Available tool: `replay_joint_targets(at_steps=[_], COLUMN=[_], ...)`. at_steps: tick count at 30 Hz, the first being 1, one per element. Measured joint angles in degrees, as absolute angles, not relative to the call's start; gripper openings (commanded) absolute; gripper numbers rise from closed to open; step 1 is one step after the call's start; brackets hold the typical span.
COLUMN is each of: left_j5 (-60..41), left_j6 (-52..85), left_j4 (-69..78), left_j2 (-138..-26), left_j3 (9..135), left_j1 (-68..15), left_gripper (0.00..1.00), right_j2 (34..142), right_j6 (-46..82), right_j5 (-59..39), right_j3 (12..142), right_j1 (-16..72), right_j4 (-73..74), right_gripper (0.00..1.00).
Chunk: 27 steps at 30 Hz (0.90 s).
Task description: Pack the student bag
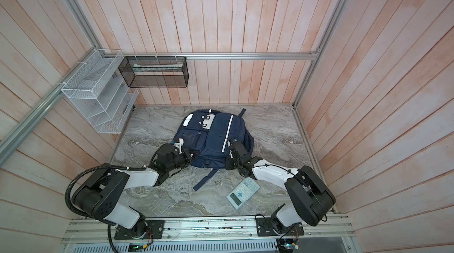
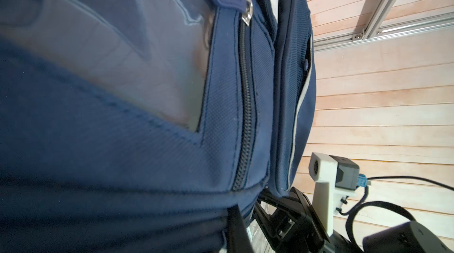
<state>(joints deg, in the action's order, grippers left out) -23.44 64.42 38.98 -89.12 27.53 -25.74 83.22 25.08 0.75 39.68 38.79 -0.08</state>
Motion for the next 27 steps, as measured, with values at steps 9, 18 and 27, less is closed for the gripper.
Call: replay_joint_targets(at_steps=[9, 18, 27], left_j5=[-28.3, -32.4, -32.9], left_j6=[63.1, 61.9, 58.0], left_j4=[38.2, 36.3, 29.2], left_j2=[-86.5, -86.5, -87.7], left_j3=[27.7, 29.7, 35.1], left_j1=[-23.7, -22.2, -15.6], left_gripper=[0.0, 0.0, 0.04], right_j2=[75.7, 75.3, 74.9], right_j6=[20.9, 21.2, 25.1], right_j5=[-7.4, -14.3, -9.8], right_j3=[39.7, 41.3, 43.9], right_j1=[32.8, 27.8, 38.9], right_j4=[-2.7, -5.0, -4.8], right_gripper=[0.0, 0.0, 0.0])
